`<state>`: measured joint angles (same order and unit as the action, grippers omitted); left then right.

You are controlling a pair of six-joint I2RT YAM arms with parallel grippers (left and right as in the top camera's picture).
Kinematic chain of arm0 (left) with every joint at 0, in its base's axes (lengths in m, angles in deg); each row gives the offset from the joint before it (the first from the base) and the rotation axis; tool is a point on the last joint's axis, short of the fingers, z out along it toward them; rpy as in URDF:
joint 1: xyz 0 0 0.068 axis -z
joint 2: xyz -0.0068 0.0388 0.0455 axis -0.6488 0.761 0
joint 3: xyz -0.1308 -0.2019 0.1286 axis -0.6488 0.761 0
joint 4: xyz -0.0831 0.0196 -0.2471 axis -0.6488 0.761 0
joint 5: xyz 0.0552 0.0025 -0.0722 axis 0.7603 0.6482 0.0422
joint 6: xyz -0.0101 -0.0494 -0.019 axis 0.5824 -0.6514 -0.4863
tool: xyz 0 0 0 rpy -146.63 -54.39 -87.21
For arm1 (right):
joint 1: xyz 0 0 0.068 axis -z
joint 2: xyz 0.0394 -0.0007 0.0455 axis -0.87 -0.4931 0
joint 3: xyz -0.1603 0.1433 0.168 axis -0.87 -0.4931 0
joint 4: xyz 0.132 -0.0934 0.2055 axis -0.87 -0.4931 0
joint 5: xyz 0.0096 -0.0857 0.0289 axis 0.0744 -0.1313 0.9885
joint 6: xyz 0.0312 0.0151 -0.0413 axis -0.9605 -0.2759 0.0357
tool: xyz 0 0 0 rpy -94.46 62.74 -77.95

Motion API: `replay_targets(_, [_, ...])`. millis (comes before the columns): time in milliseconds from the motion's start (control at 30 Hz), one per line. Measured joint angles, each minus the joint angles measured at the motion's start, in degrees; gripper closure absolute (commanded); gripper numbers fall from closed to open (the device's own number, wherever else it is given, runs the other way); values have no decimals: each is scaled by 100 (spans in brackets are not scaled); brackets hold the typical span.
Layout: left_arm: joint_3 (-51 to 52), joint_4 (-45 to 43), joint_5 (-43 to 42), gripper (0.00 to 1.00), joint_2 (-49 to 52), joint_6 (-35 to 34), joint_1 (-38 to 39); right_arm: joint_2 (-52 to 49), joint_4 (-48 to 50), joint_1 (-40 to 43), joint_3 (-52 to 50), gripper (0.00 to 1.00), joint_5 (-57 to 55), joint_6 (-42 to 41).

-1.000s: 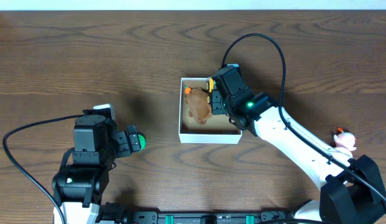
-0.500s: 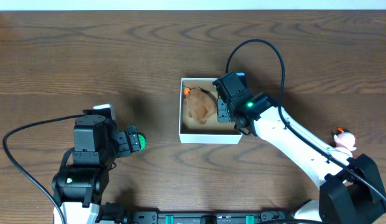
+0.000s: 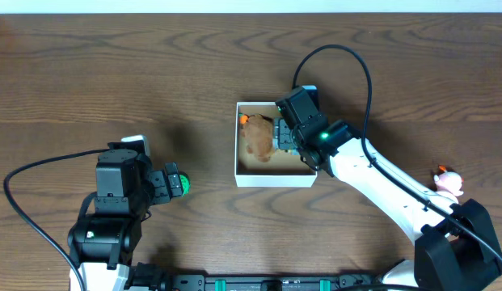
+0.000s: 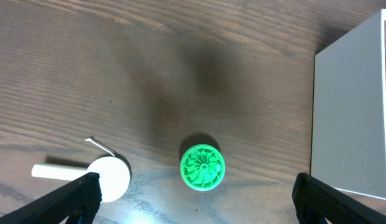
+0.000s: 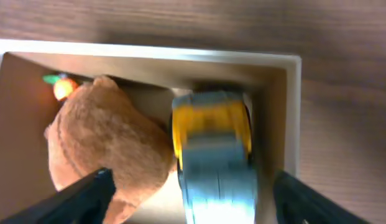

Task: Pack container
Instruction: 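Withdraw the right gripper right to the pink-white toy figure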

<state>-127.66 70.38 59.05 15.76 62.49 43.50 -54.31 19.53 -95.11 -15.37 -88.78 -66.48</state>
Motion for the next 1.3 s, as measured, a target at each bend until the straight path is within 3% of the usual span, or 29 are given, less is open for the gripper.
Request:
replay_targets(367, [0,2,0,2,0,0,0,4,-33,0,9,1,0,332])
replay_targets(633, [0,7,0,2,0,0,0,920,-1366,463,743,1,-380,304])
replay_targets(800, [0,4,0,2,0,0,0,2186,-2785,2175,1036,1,-737,-479])
replay_targets(933, [-2,7,-20,2,0,0,0,2459,-3689,3871,1016,1,-688,-946])
replay_targets(1133, [0,2,-42,2,0,0,0,2291,-3305,5851,205,1,-184,-841])
replay_targets(1300, [-2,2,-57,2,0,0,0,2009,-2481,6507,-863,1,254,-522])
